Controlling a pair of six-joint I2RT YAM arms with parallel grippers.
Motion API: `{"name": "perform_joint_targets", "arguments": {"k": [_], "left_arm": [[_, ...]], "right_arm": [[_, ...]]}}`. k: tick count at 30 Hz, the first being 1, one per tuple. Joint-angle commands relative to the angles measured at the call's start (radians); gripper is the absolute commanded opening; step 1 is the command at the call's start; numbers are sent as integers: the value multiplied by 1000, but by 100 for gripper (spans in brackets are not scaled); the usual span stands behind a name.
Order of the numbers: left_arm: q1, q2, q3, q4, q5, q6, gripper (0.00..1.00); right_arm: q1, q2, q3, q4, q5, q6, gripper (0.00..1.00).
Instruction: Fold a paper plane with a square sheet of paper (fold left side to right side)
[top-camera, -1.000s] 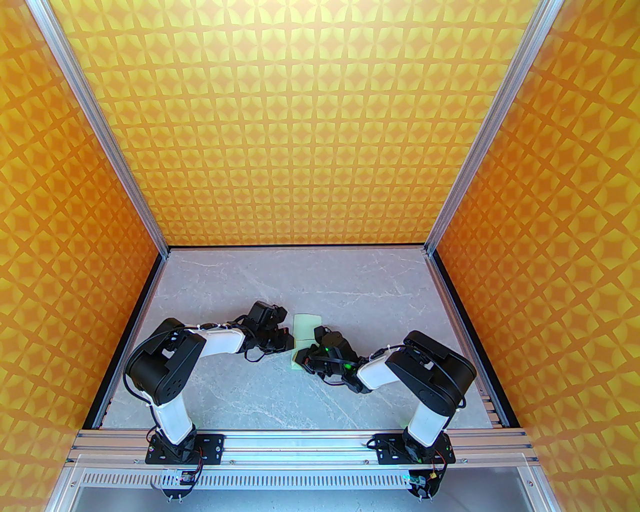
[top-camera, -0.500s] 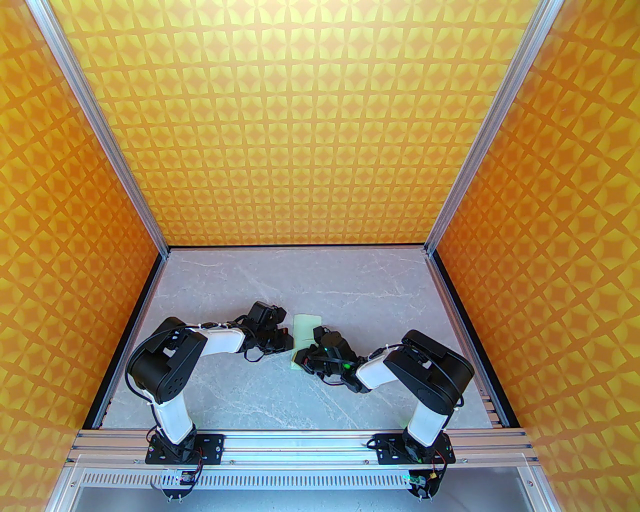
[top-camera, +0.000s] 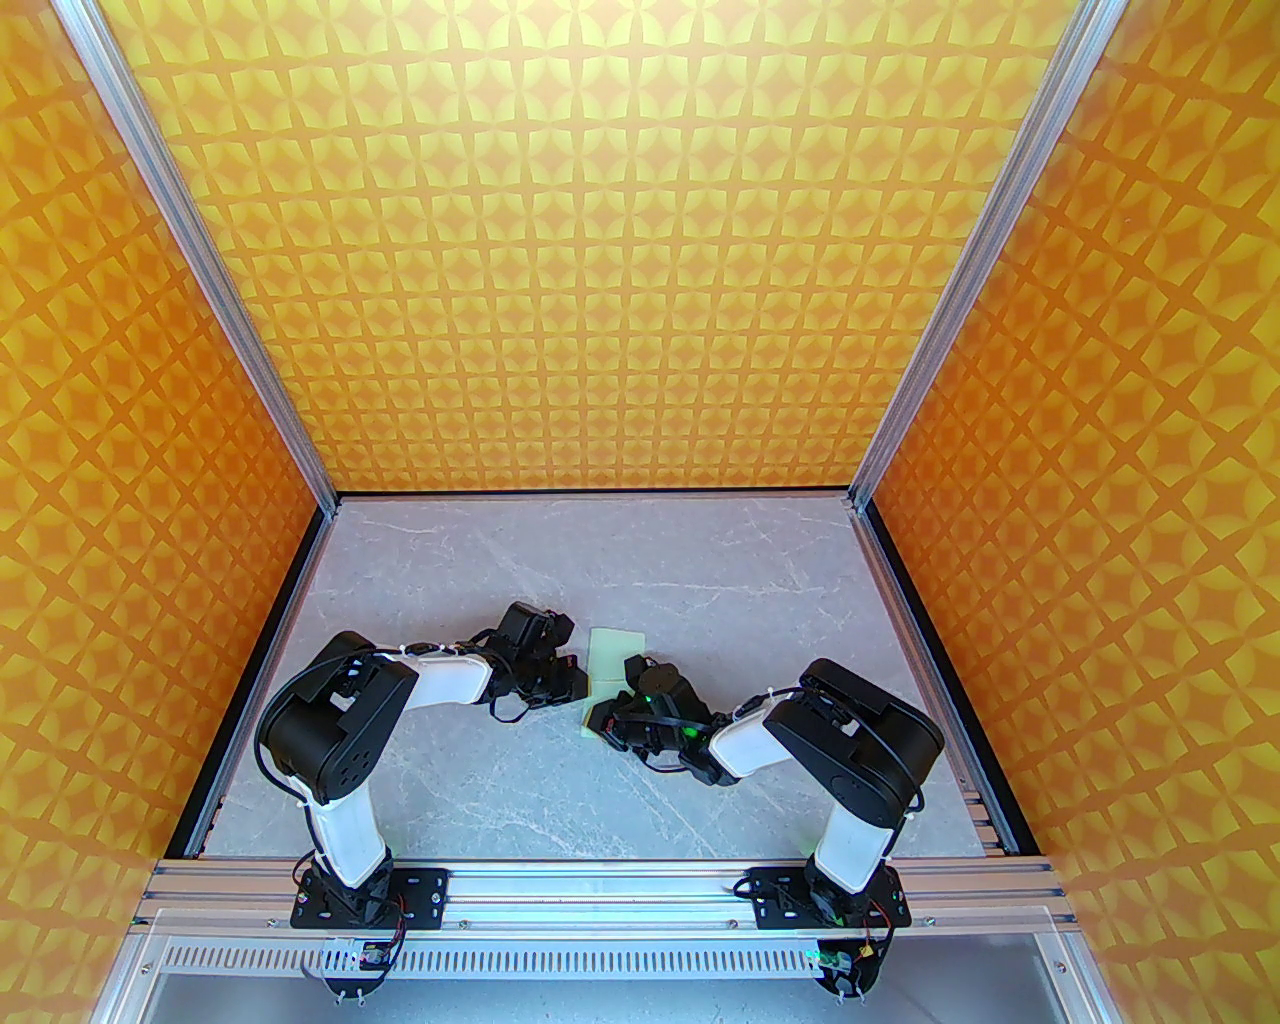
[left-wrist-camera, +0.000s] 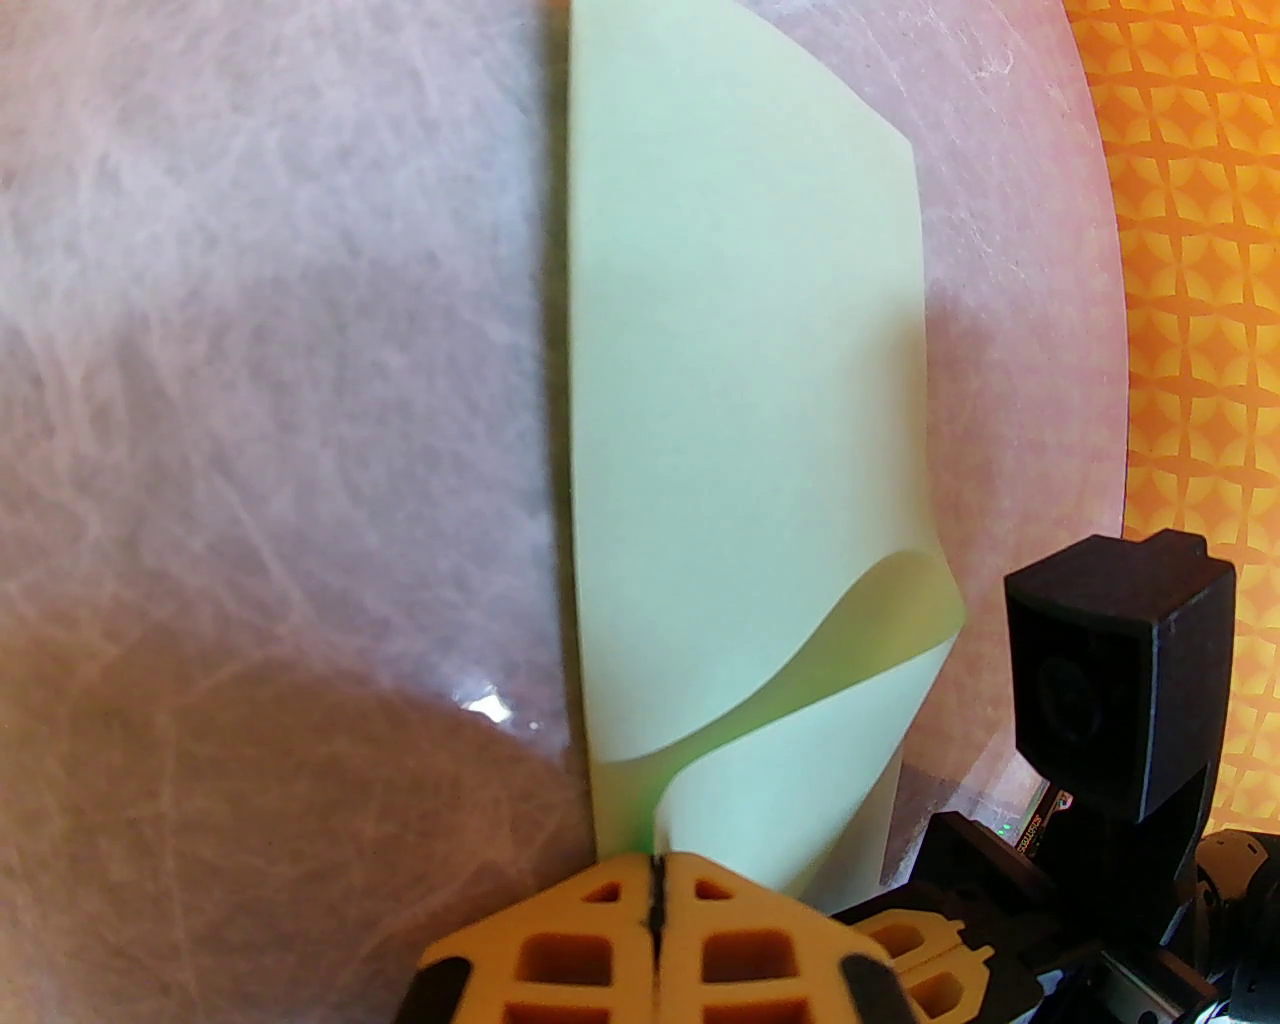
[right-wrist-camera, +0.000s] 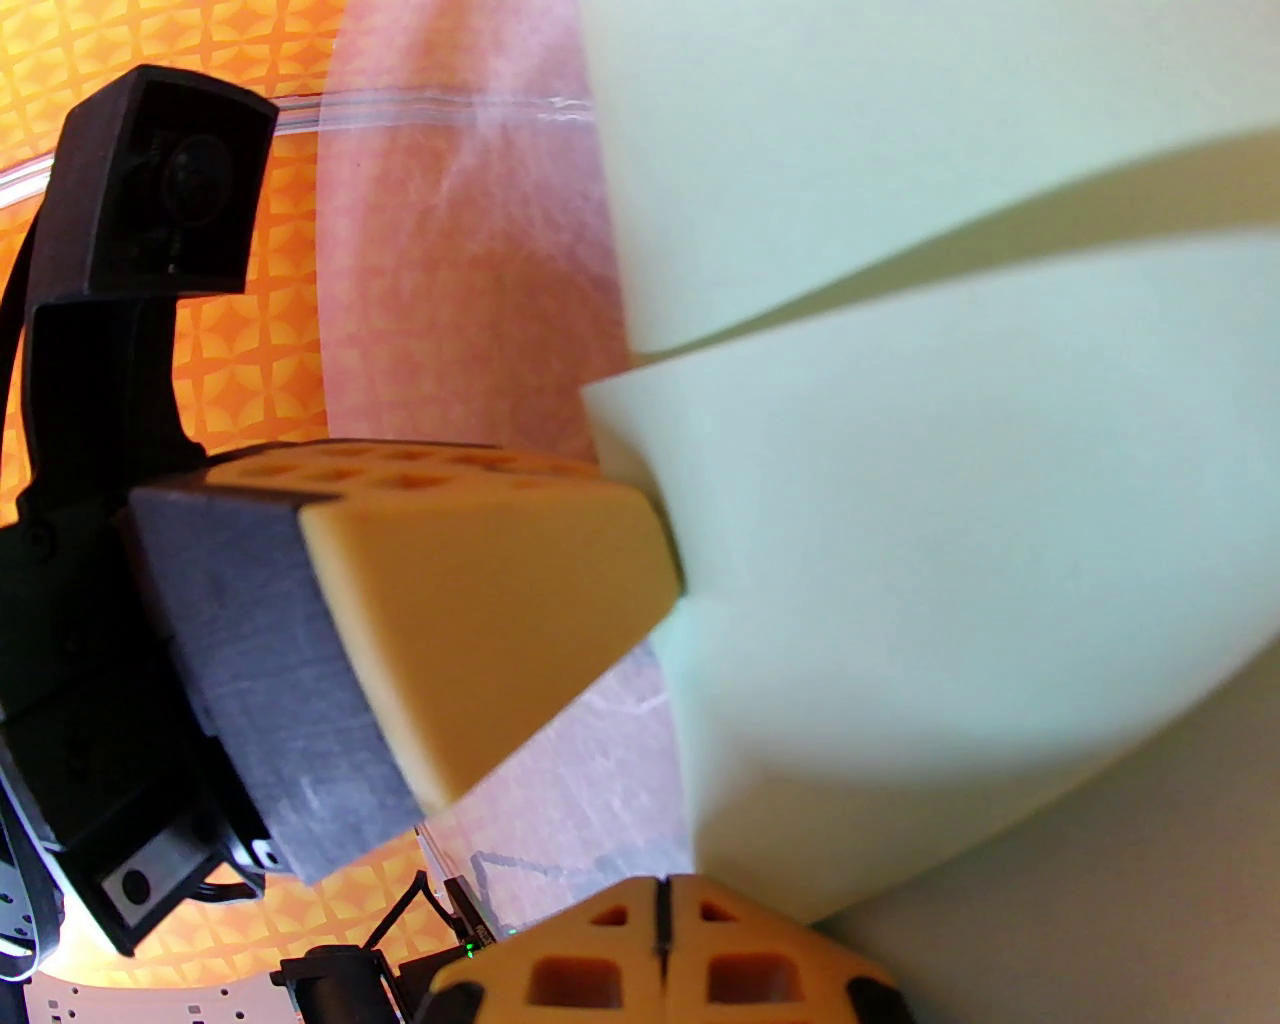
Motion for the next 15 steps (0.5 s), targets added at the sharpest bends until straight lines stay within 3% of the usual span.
{"name": "perform_joint_targets", "arguments": {"k": [1,9,15], "left_arm": [[7,23,20,-9,13,21,3],[7,28,24,-12,14,21,3],[6,33,27,-14,15,21,3]], "right_arm": [[10,14,19,-36,-6,-23,0],[14,1,34,-79,-3,-40,0],[17,-22,79,-264,22,-75,0]]}}
